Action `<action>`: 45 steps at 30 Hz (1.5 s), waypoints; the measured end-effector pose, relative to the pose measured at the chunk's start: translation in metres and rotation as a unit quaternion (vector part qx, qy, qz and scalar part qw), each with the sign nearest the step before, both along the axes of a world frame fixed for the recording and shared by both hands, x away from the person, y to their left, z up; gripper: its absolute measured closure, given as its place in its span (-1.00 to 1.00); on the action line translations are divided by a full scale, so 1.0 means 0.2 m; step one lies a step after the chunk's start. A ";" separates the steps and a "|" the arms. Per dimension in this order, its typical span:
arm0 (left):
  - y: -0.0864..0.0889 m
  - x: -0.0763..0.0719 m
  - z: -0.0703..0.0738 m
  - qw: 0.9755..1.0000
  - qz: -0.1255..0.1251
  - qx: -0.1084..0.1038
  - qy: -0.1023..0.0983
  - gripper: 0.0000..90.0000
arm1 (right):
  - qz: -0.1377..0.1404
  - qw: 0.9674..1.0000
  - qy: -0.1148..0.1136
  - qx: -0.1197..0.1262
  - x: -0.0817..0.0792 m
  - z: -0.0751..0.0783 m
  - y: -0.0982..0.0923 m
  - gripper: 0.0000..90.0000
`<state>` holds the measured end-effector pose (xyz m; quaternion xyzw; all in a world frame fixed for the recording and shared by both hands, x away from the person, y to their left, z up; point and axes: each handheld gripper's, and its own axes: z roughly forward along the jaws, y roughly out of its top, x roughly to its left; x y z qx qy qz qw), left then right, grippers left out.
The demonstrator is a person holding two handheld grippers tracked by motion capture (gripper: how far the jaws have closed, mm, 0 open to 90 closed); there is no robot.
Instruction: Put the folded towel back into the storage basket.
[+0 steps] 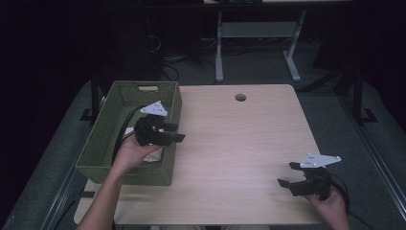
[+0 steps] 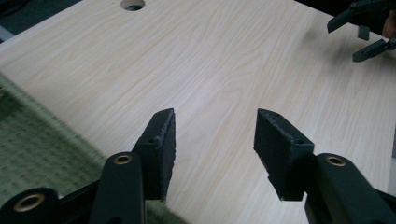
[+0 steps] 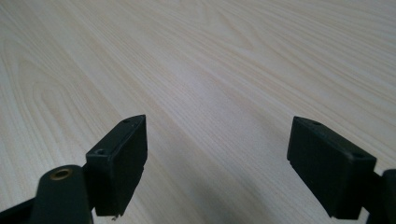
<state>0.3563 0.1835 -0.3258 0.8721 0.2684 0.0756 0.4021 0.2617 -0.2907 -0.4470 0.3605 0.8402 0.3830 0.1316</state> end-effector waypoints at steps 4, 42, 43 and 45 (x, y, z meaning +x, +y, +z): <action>-0.07 -0.02 -0.02 1.000 -0.005 -0.002 0.002 -0.04 | -0.002 1.000 -0.002 0.002 0.00 0.00 -0.01 -0.56; -0.61 -0.19 -0.40 0.997 -0.042 -0.044 0.038 -0.37 | -0.018 1.000 -0.003 0.001 -0.03 0.00 -0.06 -0.56; -0.62 -0.20 -0.41 0.997 -0.043 -0.044 0.038 -0.37 | -0.018 1.000 -0.005 0.000 -0.03 0.00 -0.06 -0.56; -0.63 -0.21 -0.43 0.997 -0.046 -0.041 0.036 -0.37 | -0.018 1.000 -0.006 0.000 -0.03 0.00 -0.06 -0.56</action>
